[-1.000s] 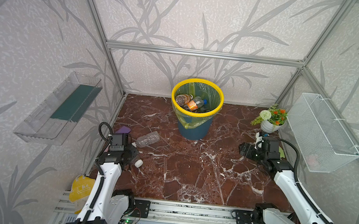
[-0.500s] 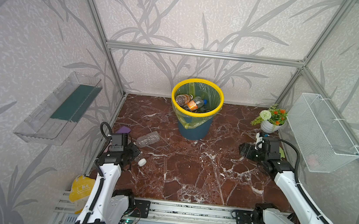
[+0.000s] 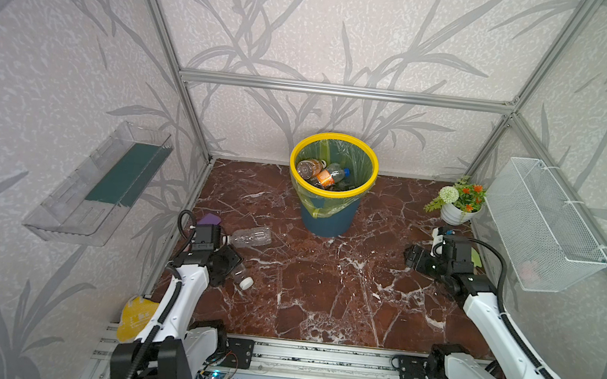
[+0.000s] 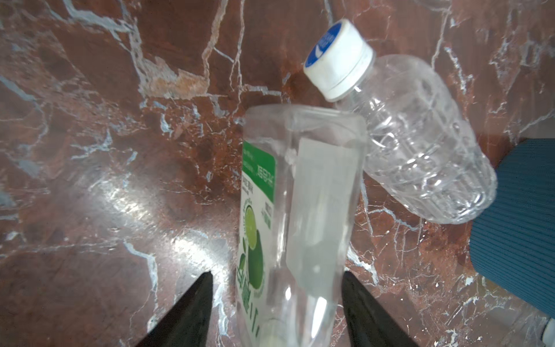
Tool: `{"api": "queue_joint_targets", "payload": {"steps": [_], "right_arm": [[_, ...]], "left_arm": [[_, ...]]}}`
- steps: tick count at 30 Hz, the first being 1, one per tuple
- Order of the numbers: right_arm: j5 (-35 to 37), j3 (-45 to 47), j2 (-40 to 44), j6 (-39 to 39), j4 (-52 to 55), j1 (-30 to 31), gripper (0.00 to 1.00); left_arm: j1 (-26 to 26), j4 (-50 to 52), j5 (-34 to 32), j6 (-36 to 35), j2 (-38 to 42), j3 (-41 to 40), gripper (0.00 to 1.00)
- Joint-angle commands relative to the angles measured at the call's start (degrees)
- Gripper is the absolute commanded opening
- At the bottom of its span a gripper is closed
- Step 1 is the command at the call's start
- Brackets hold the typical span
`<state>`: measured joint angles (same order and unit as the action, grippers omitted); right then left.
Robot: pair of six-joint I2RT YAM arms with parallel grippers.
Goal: Throw the plastic bottles in the bin
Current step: Pick up the plastic bottle from the middle-left of the table, then throw the plastic bottle into the trash bin.
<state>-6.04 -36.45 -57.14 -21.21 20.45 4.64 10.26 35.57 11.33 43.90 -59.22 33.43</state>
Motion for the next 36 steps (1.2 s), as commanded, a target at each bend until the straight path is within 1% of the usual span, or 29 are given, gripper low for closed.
{"api": "queue_joint_targets", "payload": {"steps": [1, 6, 12, 15, 18, 20, 22, 24, 28, 30, 32, 35, 36], "right_arm": [[0.5, 0.4, -0.4, 0.2, -1.3, -0.2, 0.92], [0.0, 0.9, -0.9, -0.5, -2.0, -0.2, 0.92], [0.1, 0.9, -0.7, -0.7, -2.2, -0.2, 0.92], [0.4, 0.7, -0.1, -0.6, -1.8, -0.2, 0.92], [0.5, 0.9, 0.1, -0.7, -2.0, -0.2, 0.92], [0.4, 0.9, 0.1, -0.8, -1.9, -0.2, 0.92], [0.4, 0.7, 0.2, -0.4, -1.8, -0.2, 0.92], [0.4, 0.4, 0.3, 0.0, -1.6, -0.2, 0.92], [-0.2, 0.2, -0.4, 0.1, -2.3, -0.2, 0.92], [-1.2, 0.1, -0.9, -0.4, -2.8, -0.2, 0.91], [-1.8, -0.1, -1.1, -0.7, -3.1, -0.1, 0.91], [-1.8, -0.9, -0.6, -0.4, -2.4, -0.1, 0.91], [-1.7, -1.2, -0.2, -0.2, -2.1, -0.1, 0.91]], "left_arm": [[0.1, -1.0, 1.0, -1.9, -1.7, 2.6, 0.70], [0.1, -1.7, 0.2, -3.5, -4.8, 4.3, 0.71], [0.1, -2.7, 1.0, -4.7, -10.0, 4.2, 0.63], [0.1, -2.1, 0.3, -5.0, -10.5, 4.3, 0.60], [0.1, -1.5, 0.0, -4.9, -10.2, 4.4, 0.53], [0.1, -0.4, 0.1, -4.9, -8.9, 5.1, 0.47], [0.1, 1.7, -0.6, -5.3, -6.2, 6.4, 0.43], [0.2, 4.8, -1.9, -6.4, -2.4, 8.1, 0.41], [0.3, 10.7, -6.8, -8.8, 6.2, 12.6, 0.38], [0.1, 11.4, -4.7, -11.8, 10.0, 16.5, 0.38], [-0.9, 13.6, -1.5, -15.9, 9.8, 25.7, 0.38], [-3.0, 12.5, -2.5, -25.0, 8.1, 41.3, 0.36], [-3.5, 11.0, -2.1, -26.6, 7.1, 46.0, 0.36]]}}
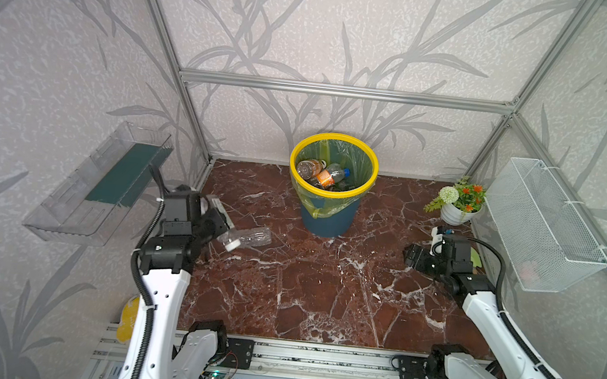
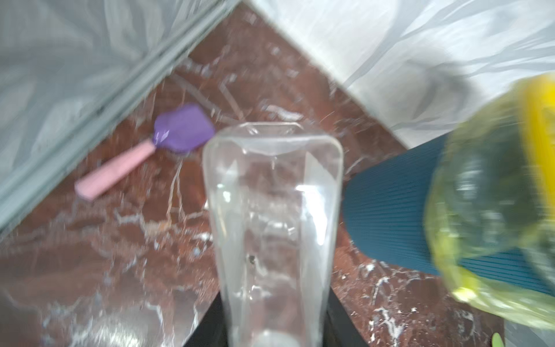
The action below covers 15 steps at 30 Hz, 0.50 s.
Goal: Throw the plastic bottles in the bin
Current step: Throw the plastic bottle into the trash bin.
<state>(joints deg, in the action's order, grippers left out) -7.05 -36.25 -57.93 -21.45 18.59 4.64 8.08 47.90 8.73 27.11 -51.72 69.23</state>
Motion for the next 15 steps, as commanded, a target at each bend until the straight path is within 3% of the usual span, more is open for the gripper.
{"api": "queue_joint_targets", "payload": {"steps": [1, 4, 8, 11, 13, 15], "right_arm": [[-0.5, -1.5, 1.3, 0.0, -0.1, -0.1, 0.91], [-0.7, -1.1, 2.9, -1.3, -1.0, -0.1, 0.91], [-2.8, -1.0, 2.6, -4.1, -2.8, 0.2, 0.90], [-2.3, -1.8, 3.3, -4.8, -2.7, 0.7, 0.90], [-1.8, -2.2, 4.5, -4.9, -2.2, 0.8, 0.90], [-1.0, -2.6, 5.7, -4.6, -1.2, 0.8, 0.90]], "left_arm": [[-1.8, -1.9, 1.9, -11.3, -2.6, 16.0, 0.36], [-7.8, -5.2, 8.6, -11.1, -12.7, 30.8, 0.37], [-21.8, -5.2, 8.1, -13.9, -33.0, 51.1, 0.43], [-26.7, 5.7, 7.8, -15.8, -51.5, 75.3, 0.60], [-26.7, 12.8, 6.1, -15.0, -61.9, 90.2, 0.71], [-26.5, 16.6, 4.2, -14.3, -66.9, 98.3, 0.80]]}}
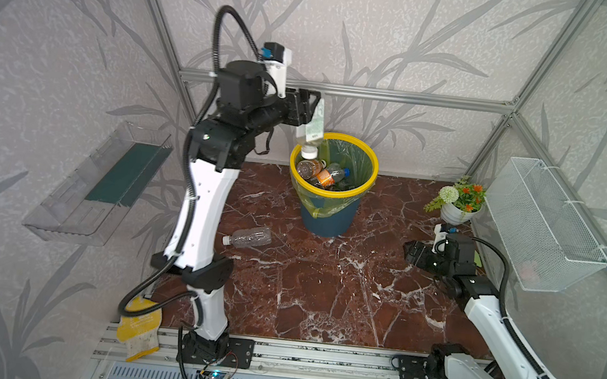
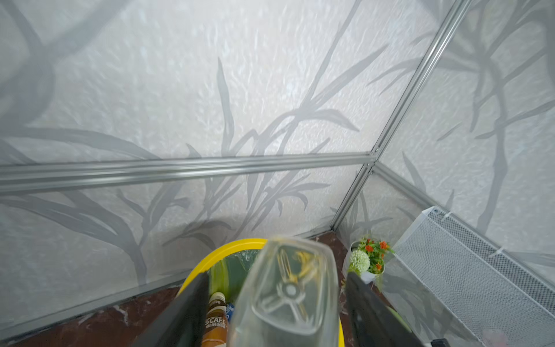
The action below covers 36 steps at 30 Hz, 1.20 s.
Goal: Throw the plastic bottles in the bin
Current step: Throw the plastic bottle into the trash bin, then pick up the plastic bottle from the middle-left of the table.
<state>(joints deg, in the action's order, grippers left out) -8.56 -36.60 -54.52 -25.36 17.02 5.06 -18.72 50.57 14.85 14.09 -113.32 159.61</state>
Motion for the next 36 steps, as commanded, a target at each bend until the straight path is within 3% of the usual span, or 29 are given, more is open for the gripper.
{"api": "queue_joint_targets", "payload": {"steps": [1, 4, 6, 9, 11, 14, 17, 20, 22, 30, 34, 36], "right_arm": [[0.9, -2.4, 2.6, -0.3, 0.9, 0.4, 0.90], [1.4, -2.5, 2.9, 0.6, 2.1, 0.4, 0.90], [1.5, -2.3, 2.4, 0.9, 2.2, 0.4, 0.90], [1.1, -1.8, 1.6, 0.8, 1.6, 0.4, 0.90], [0.6, -1.4, 0.7, 0.7, 1.0, 0.4, 0.90], [-0.7, -1.3, -1.3, 1.2, 0.6, 0.4, 0.90], [-1.7, -1.4, -2.8, 2.3, 0.5, 0.5, 0.90], [-2.0, -1.3, -3.7, 3.0, -0.1, 0.5, 0.90], [-2.7, -0.9, -4.6, 2.8, -1.0, 0.5, 0.90], [-5.5, 1.3, -5.7, 1.0, -4.9, 0.5, 0.91], [-6.2, 2.1, -5.9, 0.4, -6.4, 0.5, 0.92], [-6.2, 2.5, -6.2, 0.1, -7.5, 0.5, 0.92]], "left_arm": [[0.4, 14.1, -2.9, -0.9, -5.5, 7.9, 0.84], [1.2, 11.8, -3.8, -1.2, -0.9, 0.9, 0.86], [1.4, 8.7, -8.5, -0.9, 5.4, -7.2, 0.86], [3.0, -1.2, -13.5, -2.4, 18.2, -26.0, 0.86], [6.4, -5.9, -13.5, -3.3, 26.6, -39.4, 0.88], [13.5, -5.4, -11.5, -4.7, 33.6, -54.5, 0.89], [18.6, -3.7, -11.0, -12.0, 37.6, -68.6, 0.90], [19.2, -9.7, -11.2, -19.1, 42.7, -81.2, 0.93], [19.7, -12.4, -10.0, -22.5, 42.3, -84.8, 0.93], [19.6, -5.3, -1.3, -50.5, 30.0, -85.5, 0.90], [19.8, -5.2, -8.0, -65.8, 23.5, -86.2, 0.85], [18.1, -4.9, -11.2, -67.8, 20.9, -85.8, 0.82]]}}
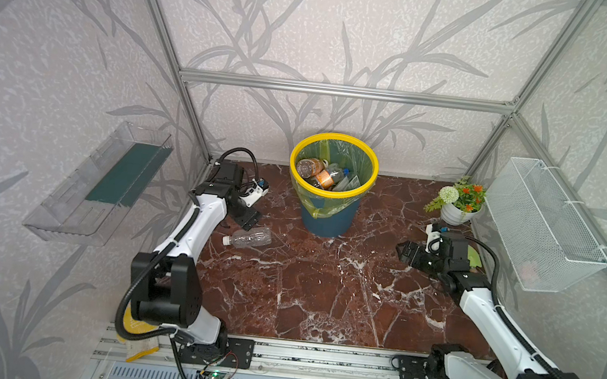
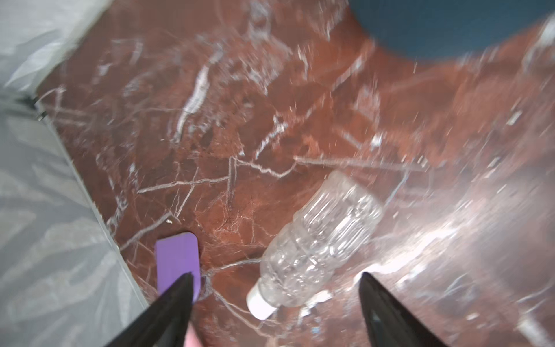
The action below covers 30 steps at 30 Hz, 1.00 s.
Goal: Throw the plastic bottles in the bin
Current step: Pick up the plastic bottle from the middle-left of the table.
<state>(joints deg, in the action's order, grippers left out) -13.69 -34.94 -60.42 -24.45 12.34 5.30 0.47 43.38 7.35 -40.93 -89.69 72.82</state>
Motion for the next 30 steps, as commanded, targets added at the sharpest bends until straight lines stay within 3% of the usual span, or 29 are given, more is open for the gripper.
{"api": "queue_joint_targets", "payload": {"steps": [1, 8, 23, 26, 30], "right_arm": [[-1.0, 0.8, -0.5, -0.9, -3.1, 0.3, 0.92], [-1.2, 1.5, -1.2, -0.9, -5.0, 0.2, 0.92], [-0.2, 1.8, -1.1, -0.6, -4.5, 0.2, 0.93], [0.2, 1.8, -0.8, -0.2, -3.9, 0.2, 0.93], [1.2, 1.9, -0.3, 0.4, -2.9, 0.2, 0.93]], "left_arm": [[-1.9, 1.1, -3.2, -12.5, -2.7, -0.1, 0.82], [-5.9, -0.9, -3.9, -16.2, -3.5, -4.5, 0.84], [-6.3, -6.3, -7.6, -16.4, -9.5, -7.5, 0.87], [-6.6, -7.9, -8.7, -16.5, -10.9, -7.8, 0.84], [-5.3, -5.4, -6.1, -15.0, -12.3, -5.6, 0.69]]}}
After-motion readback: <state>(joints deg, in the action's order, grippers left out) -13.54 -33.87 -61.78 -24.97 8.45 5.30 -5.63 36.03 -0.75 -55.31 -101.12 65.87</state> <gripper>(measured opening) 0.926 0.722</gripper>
